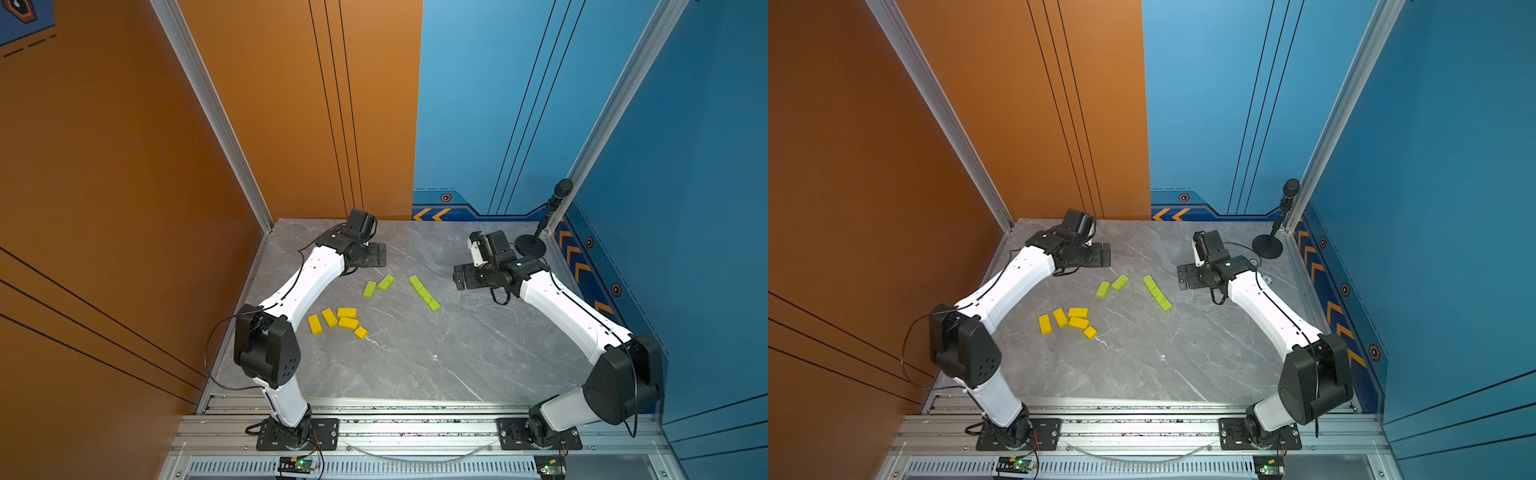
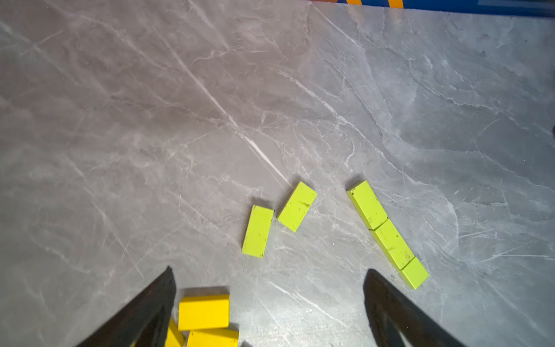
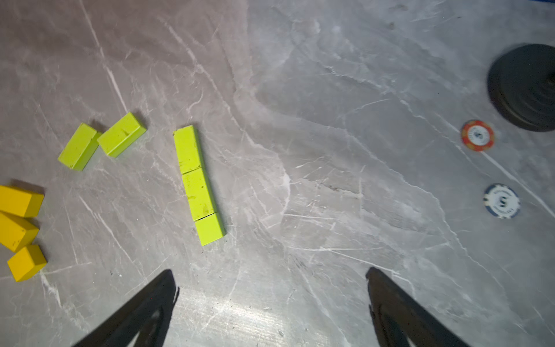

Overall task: Assemble the letter v with building blocks
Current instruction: Assemble the building block at the center of the board.

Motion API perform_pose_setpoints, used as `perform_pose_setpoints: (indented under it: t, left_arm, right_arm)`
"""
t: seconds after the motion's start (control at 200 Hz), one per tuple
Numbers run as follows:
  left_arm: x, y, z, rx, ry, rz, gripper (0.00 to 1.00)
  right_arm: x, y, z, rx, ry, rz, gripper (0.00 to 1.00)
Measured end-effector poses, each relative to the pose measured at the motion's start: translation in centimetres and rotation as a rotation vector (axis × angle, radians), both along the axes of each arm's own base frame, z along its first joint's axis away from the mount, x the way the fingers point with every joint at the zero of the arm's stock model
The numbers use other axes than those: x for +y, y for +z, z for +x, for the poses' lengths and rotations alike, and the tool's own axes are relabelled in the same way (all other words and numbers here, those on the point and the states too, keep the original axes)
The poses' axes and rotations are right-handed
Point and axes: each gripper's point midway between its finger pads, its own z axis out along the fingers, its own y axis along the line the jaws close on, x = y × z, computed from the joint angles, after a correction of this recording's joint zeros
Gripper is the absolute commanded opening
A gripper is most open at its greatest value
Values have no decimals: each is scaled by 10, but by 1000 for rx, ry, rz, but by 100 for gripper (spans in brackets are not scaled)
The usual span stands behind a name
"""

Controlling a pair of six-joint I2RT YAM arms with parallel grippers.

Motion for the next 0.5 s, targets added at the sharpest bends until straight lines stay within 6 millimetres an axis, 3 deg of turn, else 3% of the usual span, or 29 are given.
perform_pose_setpoints:
  t: [0.19, 0.32, 0.496]
  left_arm:
    - [-32, -55, 6, 137, -168, 53, 97]
    - [-48, -91, -3, 229, -260, 73, 98]
    - [-64, -110, -9, 268, -342, 107, 99]
  right_arm:
    - [-34, 19, -13, -39, -113, 48, 100]
    - [-45, 7, -26, -14, -142, 62, 100]
    - [-49, -12, -37, 36, -153, 67, 100]
